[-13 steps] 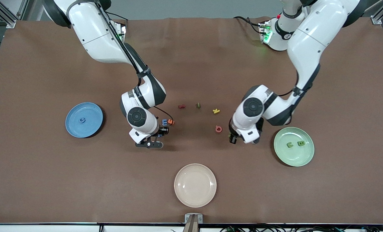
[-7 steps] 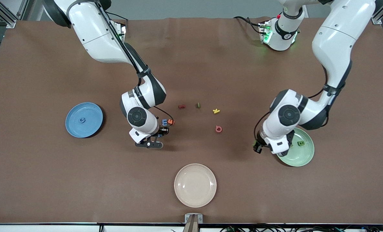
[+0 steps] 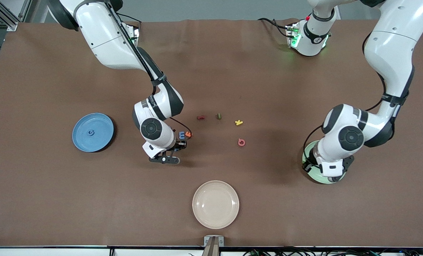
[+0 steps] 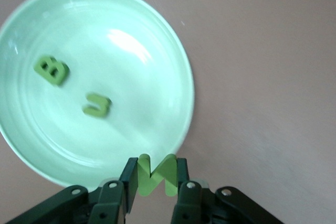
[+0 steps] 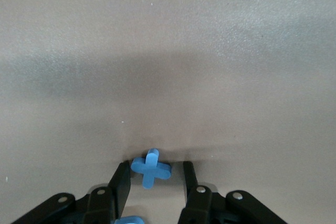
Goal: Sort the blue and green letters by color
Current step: 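Lower the green z onto the green plate and open the left gripper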
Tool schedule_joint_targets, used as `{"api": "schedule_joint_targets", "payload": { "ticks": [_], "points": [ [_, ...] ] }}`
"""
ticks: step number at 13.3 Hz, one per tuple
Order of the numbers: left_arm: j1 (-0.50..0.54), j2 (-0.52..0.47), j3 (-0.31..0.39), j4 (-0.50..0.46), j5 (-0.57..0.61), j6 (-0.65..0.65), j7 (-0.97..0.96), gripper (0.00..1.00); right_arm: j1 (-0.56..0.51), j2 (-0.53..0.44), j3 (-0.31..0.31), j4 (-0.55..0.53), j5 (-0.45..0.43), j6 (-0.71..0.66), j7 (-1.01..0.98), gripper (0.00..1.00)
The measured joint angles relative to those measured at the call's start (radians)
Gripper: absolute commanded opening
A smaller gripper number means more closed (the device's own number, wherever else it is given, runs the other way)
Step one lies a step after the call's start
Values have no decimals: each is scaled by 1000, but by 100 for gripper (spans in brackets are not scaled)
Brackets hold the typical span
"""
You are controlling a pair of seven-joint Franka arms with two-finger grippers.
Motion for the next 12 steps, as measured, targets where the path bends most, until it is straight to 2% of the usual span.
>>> {"api": "schedule_joint_targets", "payload": {
  "ticks": [12],
  "points": [
    [57,35,19,0,0,0,226,0,8,4,-12,15,-1,4,17,47]
  ]
}}
